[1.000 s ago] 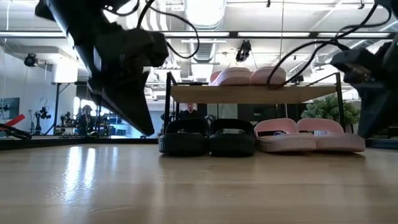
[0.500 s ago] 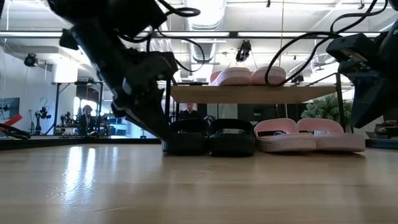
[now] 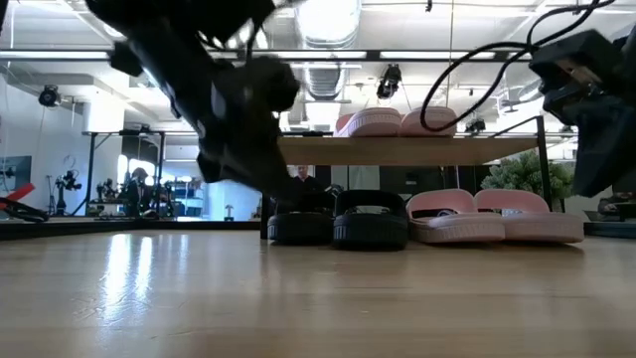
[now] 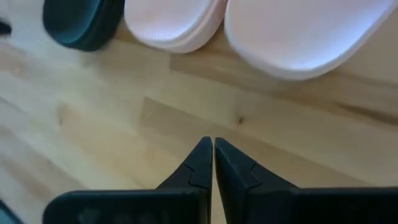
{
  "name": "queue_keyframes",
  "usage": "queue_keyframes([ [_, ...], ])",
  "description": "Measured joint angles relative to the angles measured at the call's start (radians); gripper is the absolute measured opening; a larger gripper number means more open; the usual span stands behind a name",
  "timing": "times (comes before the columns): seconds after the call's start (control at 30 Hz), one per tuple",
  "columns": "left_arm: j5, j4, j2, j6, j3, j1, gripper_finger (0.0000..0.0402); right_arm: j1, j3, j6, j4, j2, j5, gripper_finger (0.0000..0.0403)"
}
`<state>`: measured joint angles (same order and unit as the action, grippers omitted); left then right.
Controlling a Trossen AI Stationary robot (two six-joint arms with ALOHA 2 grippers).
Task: Pick and place slides into the shelf
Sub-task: Adjust the slippers under the shelf
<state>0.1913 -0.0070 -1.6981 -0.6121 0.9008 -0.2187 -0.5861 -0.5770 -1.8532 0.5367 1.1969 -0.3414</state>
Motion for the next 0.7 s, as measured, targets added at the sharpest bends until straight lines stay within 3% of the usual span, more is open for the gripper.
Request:
queue_keyframes([
  [0.17,0.017,0.126,0.000,0.078,-0.005,-0.065,0.0000,0.001,0.011,0.034,-0.112,0.000,-0.001,0.0011],
  [0.37,0.025,0.177,-0.007,0.151,-0.008,-0.055,0.0000,0.016,0.016,0.123,-0.236,0.043,-0.057,0.0011],
  [0.57,-0.052,0.296,-0.122,0.177,0.039,-0.022,0.0000,0.017,-0.004,0.172,-0.277,0.083,-0.062,0.0011],
  [0.7,-0.063,0.274,-0.211,0.198,0.107,-0.022,0.0000,0.015,-0.041,0.254,-0.282,0.087,-0.063,0.0011],
])
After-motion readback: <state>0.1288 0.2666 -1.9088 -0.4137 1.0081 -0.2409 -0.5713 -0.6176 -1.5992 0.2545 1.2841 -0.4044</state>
